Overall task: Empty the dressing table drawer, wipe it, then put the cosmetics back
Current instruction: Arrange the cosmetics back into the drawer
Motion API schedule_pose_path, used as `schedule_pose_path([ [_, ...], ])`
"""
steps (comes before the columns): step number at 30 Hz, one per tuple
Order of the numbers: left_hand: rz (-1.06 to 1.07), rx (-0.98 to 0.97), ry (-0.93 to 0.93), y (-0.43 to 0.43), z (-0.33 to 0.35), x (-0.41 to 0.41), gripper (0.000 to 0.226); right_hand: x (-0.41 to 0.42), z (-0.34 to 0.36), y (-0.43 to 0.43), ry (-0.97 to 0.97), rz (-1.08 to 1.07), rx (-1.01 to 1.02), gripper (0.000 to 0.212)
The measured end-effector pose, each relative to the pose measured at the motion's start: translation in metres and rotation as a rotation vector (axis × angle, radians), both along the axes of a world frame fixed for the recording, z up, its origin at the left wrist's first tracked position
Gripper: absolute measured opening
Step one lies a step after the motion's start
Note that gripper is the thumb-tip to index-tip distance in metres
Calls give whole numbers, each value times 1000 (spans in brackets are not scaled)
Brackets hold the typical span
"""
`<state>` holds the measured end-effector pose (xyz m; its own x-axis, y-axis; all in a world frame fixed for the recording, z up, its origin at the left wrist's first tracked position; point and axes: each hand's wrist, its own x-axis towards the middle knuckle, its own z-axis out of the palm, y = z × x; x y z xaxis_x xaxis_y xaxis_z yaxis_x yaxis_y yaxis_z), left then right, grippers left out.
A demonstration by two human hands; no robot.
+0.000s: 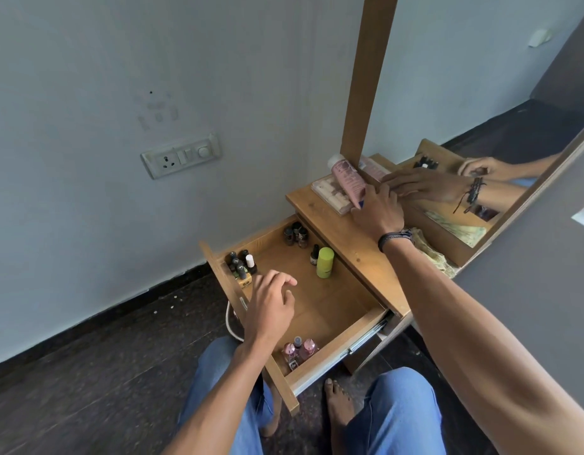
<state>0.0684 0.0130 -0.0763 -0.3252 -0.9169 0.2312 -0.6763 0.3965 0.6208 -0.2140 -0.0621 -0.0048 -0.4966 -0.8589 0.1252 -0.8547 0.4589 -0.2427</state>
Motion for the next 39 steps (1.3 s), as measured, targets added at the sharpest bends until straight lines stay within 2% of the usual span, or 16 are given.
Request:
schedule_pose_path([
  [6, 124, 47, 129, -6, -7, 7, 29, 8, 8, 3, 37, 11, -38, 40],
  [15, 128, -3, 136, -5, -7, 8, 31, 10, 23, 8, 250, 43, -249, 18],
  [20, 145, -7, 108, -6, -11, 7, 32, 2, 36, 7, 329, 78, -360, 25],
  [26, 128, -12, 111, -2, -4, 7, 32, 5, 66, 27, 431, 138, -482, 19],
  [29, 123, -13, 117, -4, -7, 7, 34, 23, 84, 45, 420, 148, -574, 18],
  [32, 39, 79, 252, -1, 2, 8, 37, 47, 102, 78, 370, 203, -646, 22],
  [35, -41, 158, 403, 3, 18, 10, 41, 69, 106, 106, 309, 279, -575, 27],
  [39, -170, 239, 511, 10, 40, 14, 60, 93, 93, 126, 207, 423, -430, 35],
])
